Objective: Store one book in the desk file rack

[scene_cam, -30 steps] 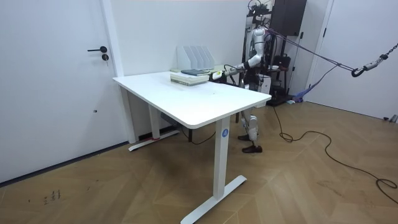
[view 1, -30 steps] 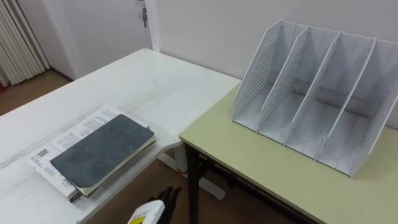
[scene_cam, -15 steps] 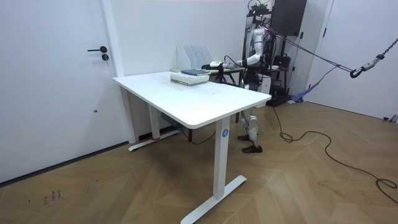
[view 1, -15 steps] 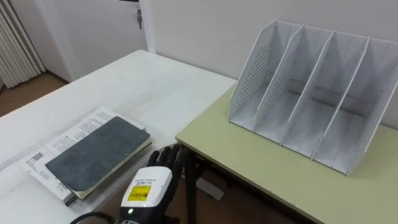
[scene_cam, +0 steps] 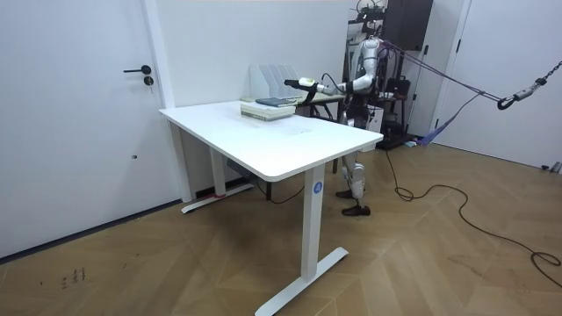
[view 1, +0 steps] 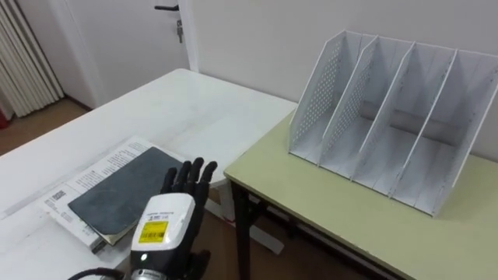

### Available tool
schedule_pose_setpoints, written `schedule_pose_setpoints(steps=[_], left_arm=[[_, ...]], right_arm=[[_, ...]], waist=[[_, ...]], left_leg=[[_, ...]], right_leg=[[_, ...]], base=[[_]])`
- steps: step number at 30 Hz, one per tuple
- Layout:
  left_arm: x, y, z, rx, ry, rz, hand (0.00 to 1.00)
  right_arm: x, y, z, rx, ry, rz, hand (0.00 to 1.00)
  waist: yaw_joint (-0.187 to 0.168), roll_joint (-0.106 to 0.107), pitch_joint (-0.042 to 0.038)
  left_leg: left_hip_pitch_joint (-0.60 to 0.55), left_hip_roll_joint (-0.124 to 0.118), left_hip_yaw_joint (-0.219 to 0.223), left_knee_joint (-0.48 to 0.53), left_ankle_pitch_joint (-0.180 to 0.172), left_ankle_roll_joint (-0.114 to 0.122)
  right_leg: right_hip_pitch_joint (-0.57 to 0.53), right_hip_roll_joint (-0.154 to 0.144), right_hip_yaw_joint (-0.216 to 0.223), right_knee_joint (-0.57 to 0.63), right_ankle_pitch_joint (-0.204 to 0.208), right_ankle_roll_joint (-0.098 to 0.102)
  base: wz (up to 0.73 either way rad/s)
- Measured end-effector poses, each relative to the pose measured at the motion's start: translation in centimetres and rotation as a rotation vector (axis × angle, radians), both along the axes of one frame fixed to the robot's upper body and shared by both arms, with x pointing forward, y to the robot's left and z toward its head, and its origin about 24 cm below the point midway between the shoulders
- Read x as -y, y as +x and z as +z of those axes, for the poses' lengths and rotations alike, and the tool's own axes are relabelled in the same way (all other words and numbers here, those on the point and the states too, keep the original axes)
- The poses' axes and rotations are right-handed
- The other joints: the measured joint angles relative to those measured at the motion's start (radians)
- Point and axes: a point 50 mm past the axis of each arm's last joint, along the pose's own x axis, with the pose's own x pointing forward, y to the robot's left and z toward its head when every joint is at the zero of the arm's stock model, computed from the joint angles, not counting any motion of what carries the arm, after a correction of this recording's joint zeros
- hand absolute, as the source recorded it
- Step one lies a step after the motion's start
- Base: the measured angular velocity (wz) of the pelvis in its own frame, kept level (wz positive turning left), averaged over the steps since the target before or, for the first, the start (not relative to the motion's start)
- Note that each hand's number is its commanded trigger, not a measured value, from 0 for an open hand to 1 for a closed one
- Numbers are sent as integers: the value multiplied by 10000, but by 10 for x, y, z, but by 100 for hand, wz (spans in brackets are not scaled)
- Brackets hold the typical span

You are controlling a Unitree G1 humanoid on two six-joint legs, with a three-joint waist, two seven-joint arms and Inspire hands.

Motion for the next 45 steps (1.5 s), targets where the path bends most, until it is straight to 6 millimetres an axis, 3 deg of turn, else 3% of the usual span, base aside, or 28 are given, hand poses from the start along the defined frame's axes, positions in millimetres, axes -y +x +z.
schedule_pose_setpoints(steps=[6, 13, 21, 29, 37, 42, 45], left_arm=[[-15, 3, 14, 942, -11, 673, 0], [-21, 5, 16, 1090, 52, 897, 0], [-25, 5, 12, 803, 229, 1160, 0], [-38, 7, 5, -22, 567, 1831, 0], [-51, 16, 6, -347, 832, 2411, 0], [-51, 25, 10, -232, 865, 2428, 0], [-54, 31, 9, -315, 929, 2565, 0]], right_arm=[[1, -3, 0, -112, -12, 1, 0], [1, -6, 0, -315, 97, -30, 0], [4, -6, 1, -327, 58, -32, 0], [10, -1, 2, -342, -30, -193, 0], [12, 3, 4, -185, -99, -199, 0], [15, 4, 5, -165, -196, -161, 0], [17, 4, 5, -156, -237, -160, 0]], waist=[[37, 60, 0], [213, 62, 0], [205, 154, 32], [91, 287, 12], [-33, 342, -4], [-25, 347, 59], [-29, 377, 49]], left_leg=[[5, 7, 0, 1, 1, 1], [37, 3, -10, 5, 1, 2], [6, 2, -12, 3, 1, 2], [-65, -3, -10, 13, 1, 2], [-58, -2, -2, 12, 1, 2], [-78, -4, 2, 8, 1, 2], [-81, -4, 15, 8, 1, 2]], right_leg=[[-30, 30, 109, 39, 26, -15], [-9, 23, 131, 22, 29, -16], [46, 20, 95, 11, 44, -16], [-95, 16, 105, 21, 46, -13], [-119, 15, 106, 20, 46, -14], [-195, 13, 112, 60, 47, -14], [-275, 14, 141, 163, 46, -14]], base=[[-6], [-3], [0], [0], [0], [-1], [-7]])
